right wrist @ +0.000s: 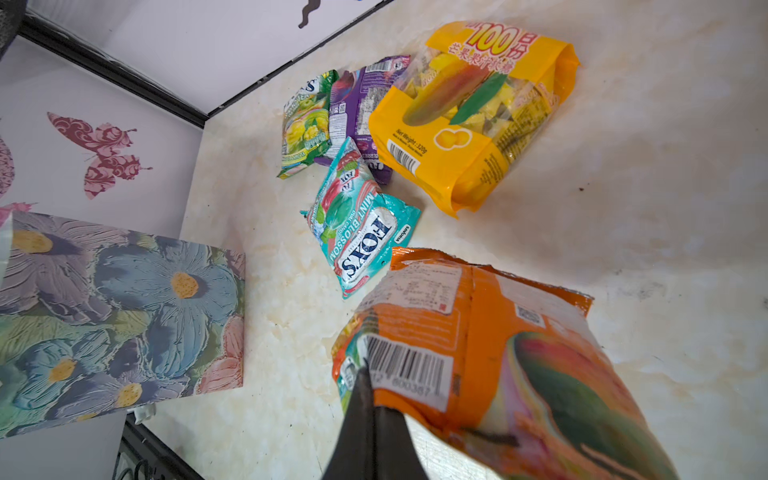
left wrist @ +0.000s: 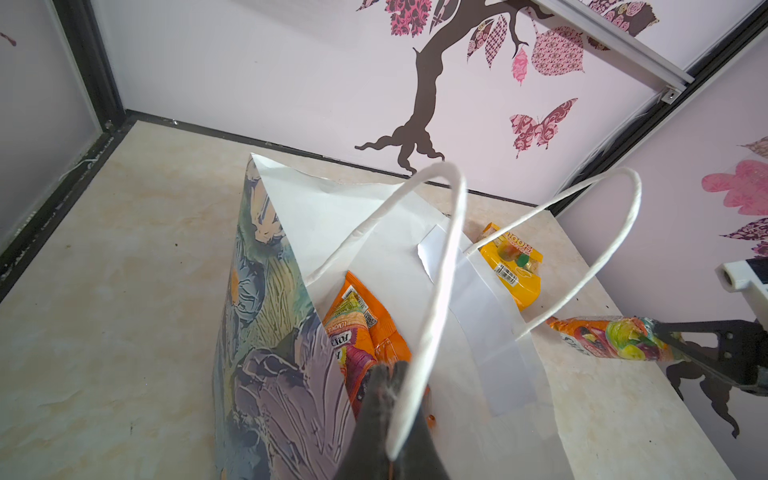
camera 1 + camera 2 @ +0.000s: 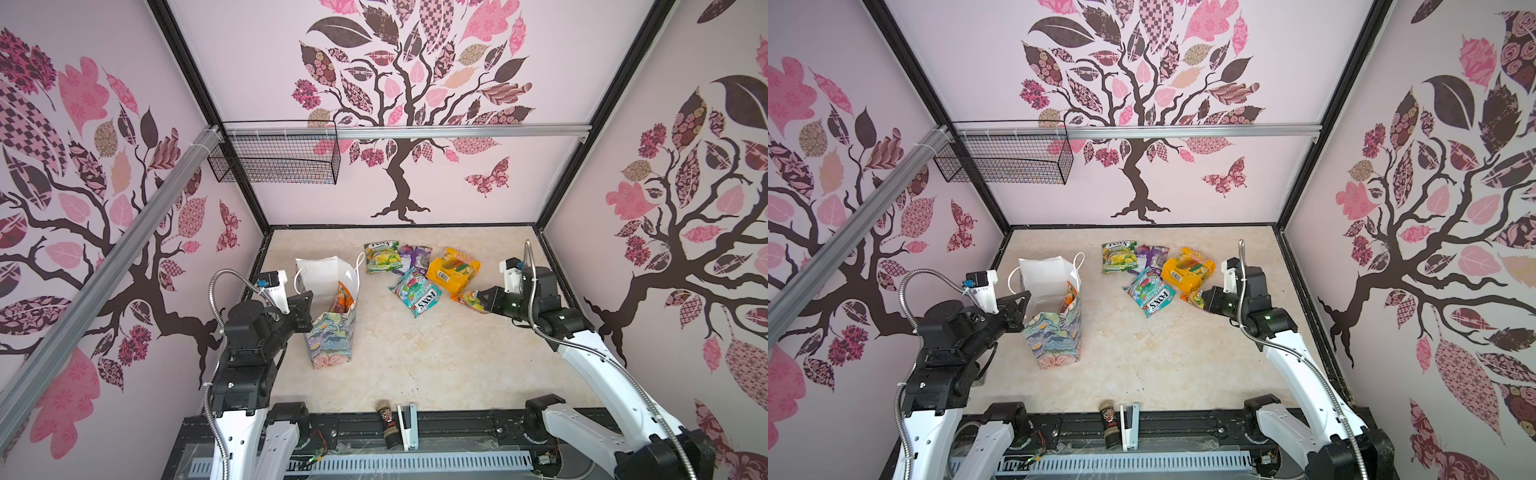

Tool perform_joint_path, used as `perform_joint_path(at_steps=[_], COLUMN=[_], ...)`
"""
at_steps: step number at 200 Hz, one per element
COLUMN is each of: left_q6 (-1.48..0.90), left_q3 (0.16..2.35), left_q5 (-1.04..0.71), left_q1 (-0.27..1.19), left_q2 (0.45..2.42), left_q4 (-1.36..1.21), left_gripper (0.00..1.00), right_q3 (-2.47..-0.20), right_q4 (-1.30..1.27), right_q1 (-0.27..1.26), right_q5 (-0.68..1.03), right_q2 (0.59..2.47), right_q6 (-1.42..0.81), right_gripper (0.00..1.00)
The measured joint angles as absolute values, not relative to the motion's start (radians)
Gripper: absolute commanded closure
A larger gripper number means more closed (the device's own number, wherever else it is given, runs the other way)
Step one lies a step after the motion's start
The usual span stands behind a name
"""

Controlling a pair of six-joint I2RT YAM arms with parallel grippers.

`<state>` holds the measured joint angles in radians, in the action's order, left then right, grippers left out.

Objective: Place the snacks into the paper bag

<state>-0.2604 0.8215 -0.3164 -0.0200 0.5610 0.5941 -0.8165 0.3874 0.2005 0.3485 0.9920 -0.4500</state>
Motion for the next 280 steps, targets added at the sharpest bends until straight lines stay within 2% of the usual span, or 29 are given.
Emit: perform_joint_path(at_steps=[53,94,162,230,280], left_q6=[-0.26,-0.259,-0.236,-0.227,-0.227], left_q3=[0.822,0.822,0.823,0.823,0.823], left_q5=[-0.316,-0.315,-0.283,-0.239,-0.225], left_q1=[-0.02,-0.02,-0.02,-0.02,-0.02], left_q2=[0.55,0.55,0.539,0.502,0.492], left_q4=[0.595,0.597,0.621,0.63,0.63], left_gripper=[1.0,1.0,1.0,1.0,1.0], right_q3=[-0.892,-0.995,-1.112,-1.426,-1.596], right_q4=[0.394,0.405,0.372,0.421,0.451], right_q1=[0.226,0.301,0.339,0.635,0.768], right_q5=[0.472,0.518,0.619,0.585,0.558], right_q2=[1.032,1.067,1.068,1.195,1.305], right_q6=[-0.439,-0.432,-0.466,-0.403,-0.369], right_gripper=[1.0,1.0,1.0,1.0,1.0])
